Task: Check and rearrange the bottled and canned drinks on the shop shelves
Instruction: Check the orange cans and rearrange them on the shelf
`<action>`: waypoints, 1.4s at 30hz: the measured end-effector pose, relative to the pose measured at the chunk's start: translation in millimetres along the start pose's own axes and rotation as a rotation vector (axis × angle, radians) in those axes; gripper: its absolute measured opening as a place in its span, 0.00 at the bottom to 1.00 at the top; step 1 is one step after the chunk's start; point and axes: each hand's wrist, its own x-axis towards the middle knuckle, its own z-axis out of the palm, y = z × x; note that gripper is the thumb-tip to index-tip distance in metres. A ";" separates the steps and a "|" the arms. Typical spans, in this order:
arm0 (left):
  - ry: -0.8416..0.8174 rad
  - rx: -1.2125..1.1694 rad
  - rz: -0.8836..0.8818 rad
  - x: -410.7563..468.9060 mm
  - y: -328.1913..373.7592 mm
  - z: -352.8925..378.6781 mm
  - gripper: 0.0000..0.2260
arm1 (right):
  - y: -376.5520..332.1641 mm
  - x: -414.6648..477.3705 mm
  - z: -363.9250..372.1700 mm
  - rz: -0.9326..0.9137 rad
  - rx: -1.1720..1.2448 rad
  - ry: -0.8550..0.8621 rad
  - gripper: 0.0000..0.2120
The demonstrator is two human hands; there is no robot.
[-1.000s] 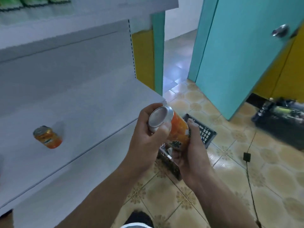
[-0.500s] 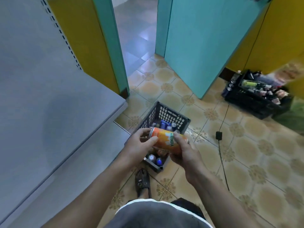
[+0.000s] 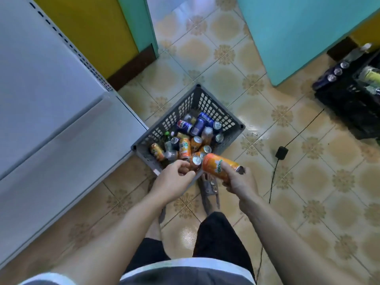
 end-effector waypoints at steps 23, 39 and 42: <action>0.031 -0.059 -0.281 260.9 -69.2 136.5 0.12 | 13.6 378.6 97.9 -0.627 -1.566 -0.166 0.28; 0.325 -0.266 -0.112 -16.7 -107.4 33.7 0.14 | -24.3 82.3 115.4 -0.788 -1.498 -0.186 0.18; 0.436 -0.290 -0.076 -124.1 -134.1 -1.2 0.12 | -15.6 -33.2 128.9 -0.866 -1.436 -0.226 0.24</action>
